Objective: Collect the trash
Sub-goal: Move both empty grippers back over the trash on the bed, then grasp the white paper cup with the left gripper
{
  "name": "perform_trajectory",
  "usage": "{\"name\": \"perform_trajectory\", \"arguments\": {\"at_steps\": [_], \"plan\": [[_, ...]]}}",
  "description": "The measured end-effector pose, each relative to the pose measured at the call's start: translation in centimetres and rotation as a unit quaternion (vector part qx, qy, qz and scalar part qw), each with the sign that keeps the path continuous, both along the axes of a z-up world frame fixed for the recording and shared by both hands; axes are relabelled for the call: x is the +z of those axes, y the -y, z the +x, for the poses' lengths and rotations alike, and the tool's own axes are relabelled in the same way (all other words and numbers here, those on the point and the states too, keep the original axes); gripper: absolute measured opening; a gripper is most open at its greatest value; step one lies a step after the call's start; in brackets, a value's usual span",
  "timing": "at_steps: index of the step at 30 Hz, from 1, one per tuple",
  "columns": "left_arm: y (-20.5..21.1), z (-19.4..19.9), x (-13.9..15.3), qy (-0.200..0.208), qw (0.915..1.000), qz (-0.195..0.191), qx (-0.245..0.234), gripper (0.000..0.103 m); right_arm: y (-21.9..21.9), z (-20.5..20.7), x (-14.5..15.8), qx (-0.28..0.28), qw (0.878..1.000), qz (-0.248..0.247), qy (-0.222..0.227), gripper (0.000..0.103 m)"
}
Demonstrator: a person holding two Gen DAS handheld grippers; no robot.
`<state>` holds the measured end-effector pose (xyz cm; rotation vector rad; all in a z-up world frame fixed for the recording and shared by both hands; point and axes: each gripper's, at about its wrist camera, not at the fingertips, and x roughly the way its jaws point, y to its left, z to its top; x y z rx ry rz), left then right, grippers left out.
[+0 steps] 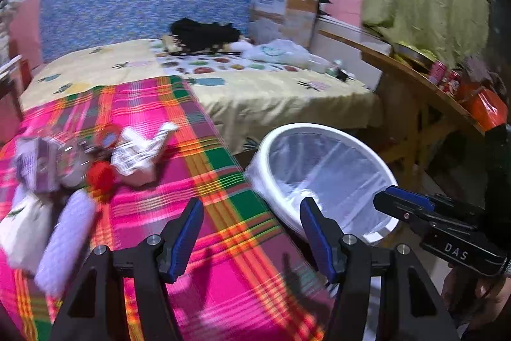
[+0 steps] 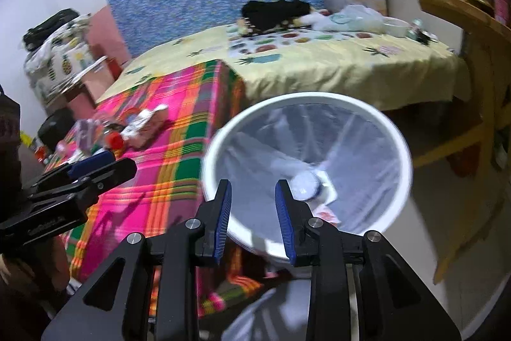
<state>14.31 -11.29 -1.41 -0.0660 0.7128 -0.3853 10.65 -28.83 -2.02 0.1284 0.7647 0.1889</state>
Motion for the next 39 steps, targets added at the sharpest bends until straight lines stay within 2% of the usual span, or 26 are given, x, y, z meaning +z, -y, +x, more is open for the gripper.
{"name": "perform_trajectory", "arguments": {"at_steps": [8, 18, 31, 39], "plan": [[-4.3, -2.6, 0.0, 0.007, 0.9983, 0.013, 0.057, 0.062, -3.5, -0.4, -0.1, 0.058, 0.998, -0.002, 0.0, 0.03], [-8.7, -5.4, 0.1, 0.011, 0.9949, 0.005, 0.1, 0.063, -7.6, -1.7, 0.1, 0.117, 0.993, -0.005, 0.003, 0.03], [-13.8, -7.4, 0.7, 0.014, 0.9866, 0.023, 0.161, 0.062, -11.5, -1.6, 0.6, 0.14, 0.99, 0.01, 0.002, 0.03], [-17.7, -7.1, 0.9, 0.017, 0.9807, 0.024, 0.193, 0.063, -14.3, -0.9, 0.8, 0.166, 0.986, 0.004, 0.001, 0.03]]}}
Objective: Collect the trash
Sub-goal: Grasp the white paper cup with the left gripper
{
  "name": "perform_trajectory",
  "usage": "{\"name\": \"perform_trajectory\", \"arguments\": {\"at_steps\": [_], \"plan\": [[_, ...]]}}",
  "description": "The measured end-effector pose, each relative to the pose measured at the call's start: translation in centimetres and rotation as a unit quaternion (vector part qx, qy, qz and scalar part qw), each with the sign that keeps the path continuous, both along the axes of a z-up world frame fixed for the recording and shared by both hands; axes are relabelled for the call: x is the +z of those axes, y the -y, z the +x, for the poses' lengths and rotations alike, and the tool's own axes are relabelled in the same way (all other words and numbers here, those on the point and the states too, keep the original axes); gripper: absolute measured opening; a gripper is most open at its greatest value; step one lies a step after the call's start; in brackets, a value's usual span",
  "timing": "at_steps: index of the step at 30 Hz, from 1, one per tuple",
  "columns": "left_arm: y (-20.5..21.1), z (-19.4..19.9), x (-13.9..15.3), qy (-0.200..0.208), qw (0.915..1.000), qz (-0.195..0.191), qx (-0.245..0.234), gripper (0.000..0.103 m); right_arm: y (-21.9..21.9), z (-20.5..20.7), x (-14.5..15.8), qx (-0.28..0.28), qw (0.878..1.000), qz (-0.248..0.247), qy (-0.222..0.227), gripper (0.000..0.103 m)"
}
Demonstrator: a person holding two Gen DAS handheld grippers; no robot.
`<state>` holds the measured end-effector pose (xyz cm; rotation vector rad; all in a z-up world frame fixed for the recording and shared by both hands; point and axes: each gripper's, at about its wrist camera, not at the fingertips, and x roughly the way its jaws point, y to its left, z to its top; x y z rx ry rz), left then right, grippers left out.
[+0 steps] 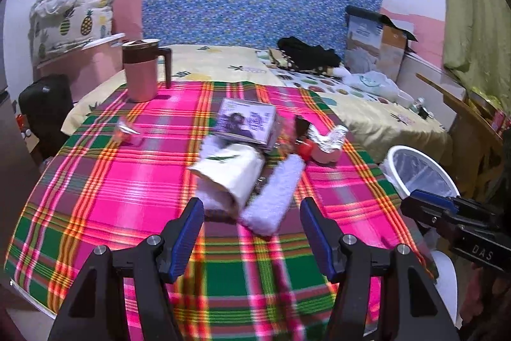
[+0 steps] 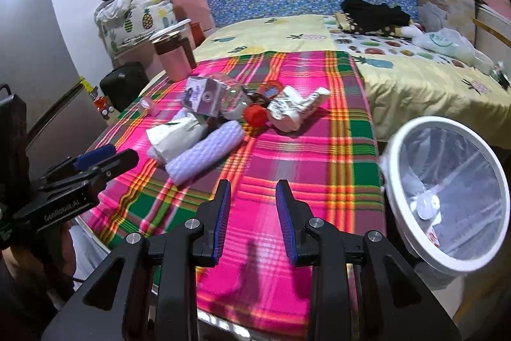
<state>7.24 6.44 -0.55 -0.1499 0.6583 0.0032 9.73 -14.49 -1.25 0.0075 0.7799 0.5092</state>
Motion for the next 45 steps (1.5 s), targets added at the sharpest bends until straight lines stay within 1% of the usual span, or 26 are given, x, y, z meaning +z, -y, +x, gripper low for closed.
{"name": "perform_trajectory", "arguments": {"at_steps": [7, 9, 10, 17, 18, 19, 20, 22, 24, 27, 28, 29, 30, 35, 42, 45], "plan": [[-2.3, 2.0, -0.2, -0.003, 1.0, -0.003, 0.007, 0.064, -1.2, 1.2, 0.5, 0.009, 1.0, 0.014, 0.003, 0.03], [-2.7, 2.7, -0.4, -0.003, 1.0, -0.005, 0.006, 0.073, -1.2, 1.6, 0.4, 0.008, 1.0, 0.021, 0.001, 0.03], [-2.8, 3.1, -0.5, -0.003, 1.0, -0.006, 0.004, 0.074, -1.2, 1.7, 0.4, 0.008, 1.0, 0.022, -0.001, 0.03], [-2.6, 6.4, -2.1, -0.026, 0.9996, 0.002, -0.01, 0.075, -0.9, 2.8, -0.4, 0.001, 1.0, 0.026, -0.015, 0.031], [-2.6, 7.0, -2.5, -0.033, 0.9993, 0.001, -0.015, 0.075, -0.8, 2.8, -0.4, 0.001, 1.0, 0.027, -0.015, 0.032], [-2.5, 7.3, -2.8, -0.038, 0.9992, 0.002, -0.016, 0.075, -0.8, 2.9, -0.4, 0.002, 1.0, 0.027, -0.016, 0.037], [-2.5, 7.8, -3.1, -0.044, 0.9989, 0.003, -0.018, 0.075, -0.8, 3.0, -0.5, 0.003, 0.999, 0.028, -0.017, 0.045], [-2.4, 8.5, -3.6, -0.053, 0.9983, 0.002, -0.023, 0.075, -0.9, 3.2, -0.5, 0.006, 0.999, 0.029, -0.019, 0.055], [-2.1, 8.8, -4.0, -0.057, 0.998, 0.005, -0.026, 0.075, -1.0, 3.4, -0.6, 0.008, 0.999, 0.028, -0.02, 0.055], [-2.0, 8.8, -4.1, -0.052, 0.9984, 0.012, -0.018, 0.073, -1.1, 3.7, -0.8, 0.01, 0.999, 0.025, -0.024, 0.055], [-2.0, 8.7, -4.0, -0.048, 0.9986, 0.011, -0.017, 0.071, -1.1, 3.8, -0.8, 0.011, 0.999, 0.024, -0.025, 0.055], [-2.1, 8.5, -4.0, -0.044, 0.9988, 0.011, -0.015, 0.061, -1.2, 3.8, -0.8, 0.013, 0.999, 0.023, -0.026, 0.055], [-2.1, 8.3, -3.8, -0.04, 0.999, 0.011, -0.013, 0.059, -1.3, 3.8, -0.8, 0.014, 0.999, 0.022, -0.026, 0.055], [-2.7, 7.0, -3.3, -0.021, 0.9997, 0.001, -0.01, 0.054, -1.6, 3.8, -0.7, 0.018, 0.999, 0.016, -0.027, 0.055], [-3.6, 4.7, -1.6, 0.008, 0.9998, -0.02, -0.004, 0.054, -2.4, 3.9, -0.3, 0.032, 0.999, 0.014, -0.021, 0.055], [-3.9, 3.8, -1.0, 0.015, 0.9996, -0.022, -0.002, 0.054, -3.1, 4.3, -0.3, 0.04, 0.999, 0.017, -0.023, 0.055]]}}
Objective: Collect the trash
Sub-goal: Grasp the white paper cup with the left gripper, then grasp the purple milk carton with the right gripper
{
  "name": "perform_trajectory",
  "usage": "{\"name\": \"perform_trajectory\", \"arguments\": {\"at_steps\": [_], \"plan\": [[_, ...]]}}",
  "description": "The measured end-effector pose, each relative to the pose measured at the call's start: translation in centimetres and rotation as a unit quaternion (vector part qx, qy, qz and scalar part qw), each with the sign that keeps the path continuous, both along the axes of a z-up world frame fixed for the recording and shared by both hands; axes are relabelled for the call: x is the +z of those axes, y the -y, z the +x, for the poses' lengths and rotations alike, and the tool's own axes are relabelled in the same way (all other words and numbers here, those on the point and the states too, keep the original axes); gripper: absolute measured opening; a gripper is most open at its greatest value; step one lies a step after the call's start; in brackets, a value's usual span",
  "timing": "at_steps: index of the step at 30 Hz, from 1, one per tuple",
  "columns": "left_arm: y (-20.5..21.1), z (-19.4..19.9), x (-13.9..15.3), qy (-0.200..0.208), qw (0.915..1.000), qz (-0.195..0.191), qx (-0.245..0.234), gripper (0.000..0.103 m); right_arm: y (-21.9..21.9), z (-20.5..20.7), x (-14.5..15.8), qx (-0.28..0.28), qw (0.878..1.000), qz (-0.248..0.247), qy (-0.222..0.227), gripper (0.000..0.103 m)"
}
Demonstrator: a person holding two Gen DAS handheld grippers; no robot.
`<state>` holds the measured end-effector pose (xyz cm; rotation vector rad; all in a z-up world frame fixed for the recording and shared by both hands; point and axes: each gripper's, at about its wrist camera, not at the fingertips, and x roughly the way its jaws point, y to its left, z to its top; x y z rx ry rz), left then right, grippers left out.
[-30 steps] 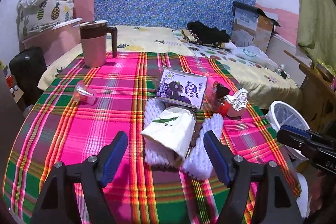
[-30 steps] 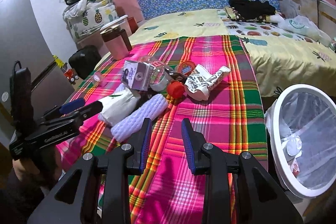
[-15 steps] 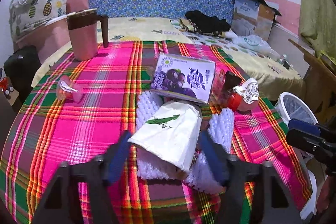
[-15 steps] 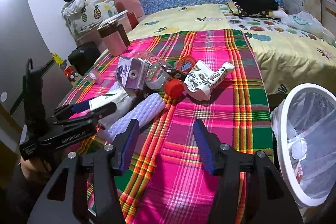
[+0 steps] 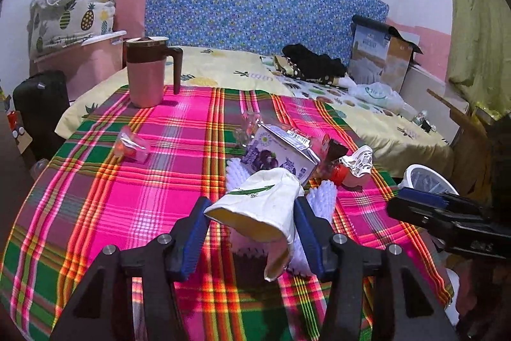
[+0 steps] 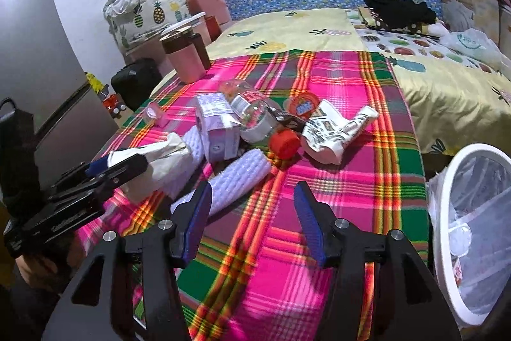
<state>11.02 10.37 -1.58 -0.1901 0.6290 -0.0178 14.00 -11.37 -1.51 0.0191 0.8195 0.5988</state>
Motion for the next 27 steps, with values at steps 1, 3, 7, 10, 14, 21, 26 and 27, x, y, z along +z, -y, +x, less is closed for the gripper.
{"name": "perform_trajectory", "arguments": {"at_steps": [1, 3, 7, 10, 14, 21, 26, 27], "plan": [[-0.1, -0.2, 0.0, 0.0, 1.0, -0.002, 0.001, 0.054, -0.2, 0.1, 0.0, 0.002, 1.0, 0.0, 0.0, 0.055], [-0.6, -0.6, 0.1, 0.0, 1.0, -0.007, 0.006, 0.054, -0.9, 0.4, -0.2, 0.01, 1.0, -0.002, 0.001, 0.055], [-1.6, -1.1, 0.0, -0.001, 0.9997, -0.008, 0.022, 0.054, -2.5, 1.2, -0.4, 0.027, 1.0, -0.011, 0.008, 0.055], [-2.2, -1.1, 0.0, -0.002, 0.9995, -0.009, 0.031, 0.054, -3.2, 1.9, -0.6, 0.034, 0.999, -0.017, 0.008, 0.055], [-2.9, -1.1, -0.1, -0.002, 0.9993, -0.012, 0.036, 0.054, -4.2, 3.1, -1.0, 0.039, 0.999, -0.021, 0.007, 0.055], [-3.7, -0.7, -0.6, -0.005, 0.9991, -0.027, 0.033, 0.054, -5.7, 4.8, -1.6, 0.047, 0.999, -0.026, 0.002, 0.055], [-3.8, -0.6, -0.9, -0.006, 0.999, -0.033, 0.029, 0.054, -6.3, 5.5, -1.8, 0.052, 0.998, -0.021, -0.007, 0.049], [-3.8, -0.7, -0.9, -0.006, 0.999, -0.033, 0.029, 0.054, -6.3, 5.5, -1.7, 0.052, 0.998, -0.019, -0.005, 0.046]]}}
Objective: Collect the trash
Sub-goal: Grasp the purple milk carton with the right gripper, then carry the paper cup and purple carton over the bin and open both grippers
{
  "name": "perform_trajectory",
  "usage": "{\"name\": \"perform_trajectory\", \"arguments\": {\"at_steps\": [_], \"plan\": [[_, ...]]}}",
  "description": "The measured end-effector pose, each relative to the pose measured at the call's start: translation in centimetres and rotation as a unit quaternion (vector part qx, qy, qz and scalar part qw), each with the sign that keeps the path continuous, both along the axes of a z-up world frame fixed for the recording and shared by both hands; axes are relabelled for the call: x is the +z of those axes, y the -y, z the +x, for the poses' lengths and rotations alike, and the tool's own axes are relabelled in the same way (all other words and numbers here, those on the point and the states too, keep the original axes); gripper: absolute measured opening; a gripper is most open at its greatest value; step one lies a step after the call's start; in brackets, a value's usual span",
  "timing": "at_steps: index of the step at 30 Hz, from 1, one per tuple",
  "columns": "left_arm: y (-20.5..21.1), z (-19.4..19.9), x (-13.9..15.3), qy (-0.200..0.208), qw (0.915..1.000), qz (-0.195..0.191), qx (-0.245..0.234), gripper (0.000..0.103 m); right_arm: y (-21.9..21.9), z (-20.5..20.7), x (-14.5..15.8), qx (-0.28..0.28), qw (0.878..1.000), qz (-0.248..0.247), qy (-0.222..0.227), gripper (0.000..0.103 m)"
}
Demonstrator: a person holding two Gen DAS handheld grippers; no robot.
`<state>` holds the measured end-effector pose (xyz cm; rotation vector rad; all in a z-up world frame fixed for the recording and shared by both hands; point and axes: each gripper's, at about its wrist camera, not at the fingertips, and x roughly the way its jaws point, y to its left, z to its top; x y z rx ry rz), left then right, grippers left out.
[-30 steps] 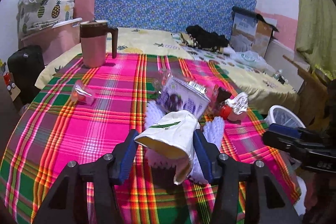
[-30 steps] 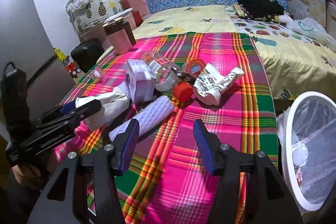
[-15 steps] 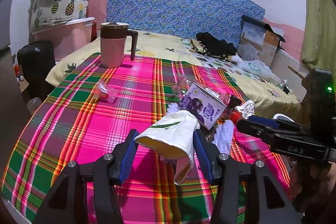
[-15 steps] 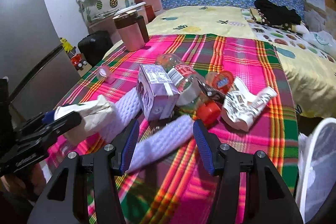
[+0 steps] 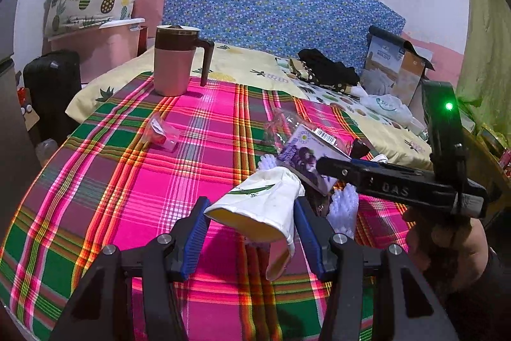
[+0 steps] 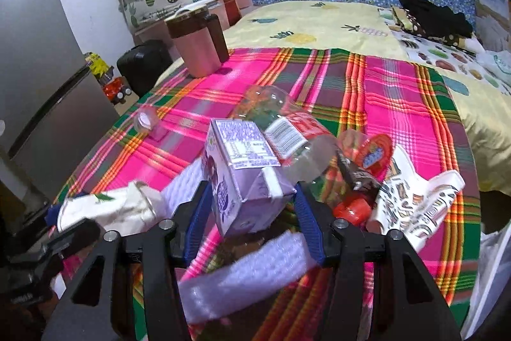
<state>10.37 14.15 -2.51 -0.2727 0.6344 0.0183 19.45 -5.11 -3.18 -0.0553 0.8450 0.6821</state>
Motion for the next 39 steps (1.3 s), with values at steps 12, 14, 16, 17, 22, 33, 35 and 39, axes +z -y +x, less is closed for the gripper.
{"name": "perform_trajectory", "arguments": {"at_steps": [12, 14, 16, 17, 22, 33, 35, 39], "plan": [[1.4, 0.0, 0.4, -0.013, 0.9998, 0.016, 0.008, 0.054, 1.6, -1.9, 2.0, -0.013, 1.0, 0.015, 0.024, 0.041], [1.8, -0.1, 0.6, -0.015, 0.9997, 0.019, 0.009, 0.054, 2.2, -2.5, 2.5, -0.016, 0.999, 0.019, 0.029, 0.041], [2.5, -0.2, 1.0, -0.015, 0.9996, 0.022, 0.008, 0.054, 2.7, -2.8, 2.8, -0.021, 0.999, 0.021, 0.033, 0.041], [2.6, -0.2, 1.1, -0.015, 0.9996, 0.022, 0.007, 0.054, 3.2, -3.2, 3.0, -0.023, 0.999, 0.023, 0.034, 0.041], [4.3, -0.6, 1.9, -0.011, 0.9995, 0.03, -0.002, 0.054, 5.1, -4.2, 3.4, -0.038, 0.998, 0.032, 0.039, 0.041], [8.1, -1.2, 3.6, 0.002, 0.9986, 0.041, -0.033, 0.054, 8.6, -5.8, 4.2, -0.072, 0.995, 0.045, 0.05, 0.041], [8.8, -1.2, 3.8, 0.002, 0.9983, 0.043, -0.039, 0.054, 9.4, -6.0, 4.1, -0.08, 0.994, 0.048, 0.051, 0.041], [10.5, -1.2, 4.2, 0.003, 0.9974, 0.047, -0.054, 0.054, 10.7, -6.4, 4.2, -0.092, 0.993, 0.05, 0.052, 0.041]]}}
